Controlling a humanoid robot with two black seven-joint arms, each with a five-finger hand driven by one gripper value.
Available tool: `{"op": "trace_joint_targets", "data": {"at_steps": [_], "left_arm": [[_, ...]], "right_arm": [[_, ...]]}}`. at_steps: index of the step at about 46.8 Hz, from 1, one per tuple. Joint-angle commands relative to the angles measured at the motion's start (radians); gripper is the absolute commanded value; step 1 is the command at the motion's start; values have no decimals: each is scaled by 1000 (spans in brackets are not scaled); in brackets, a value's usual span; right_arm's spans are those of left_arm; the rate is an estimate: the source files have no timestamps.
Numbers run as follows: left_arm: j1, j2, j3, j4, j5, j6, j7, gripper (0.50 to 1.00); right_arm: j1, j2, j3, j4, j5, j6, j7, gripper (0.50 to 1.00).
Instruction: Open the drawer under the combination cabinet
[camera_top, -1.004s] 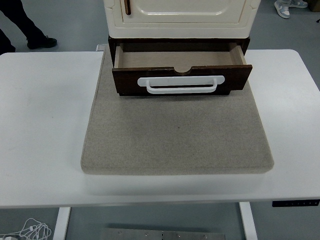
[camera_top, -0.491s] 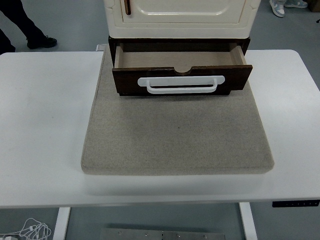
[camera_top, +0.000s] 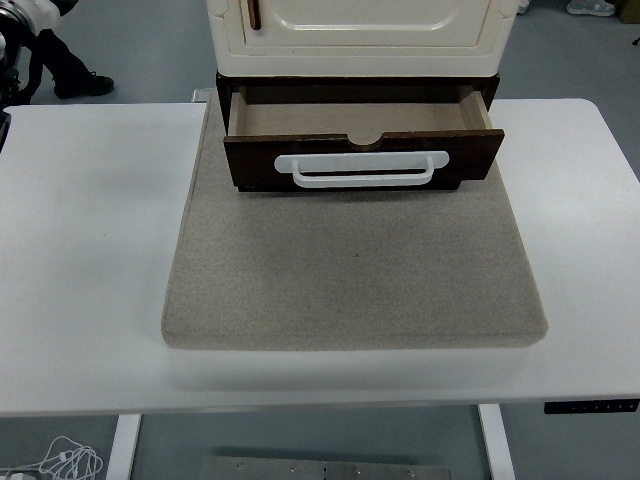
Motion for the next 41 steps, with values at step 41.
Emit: {"op": "trace_joint_targets", "data": {"at_steps": [41], "left_arm": [[79, -174, -105, 64, 4, -262, -51, 1000]], "right_arm": [[-8, 0, 1, -1, 0, -2, 0, 926]]}}
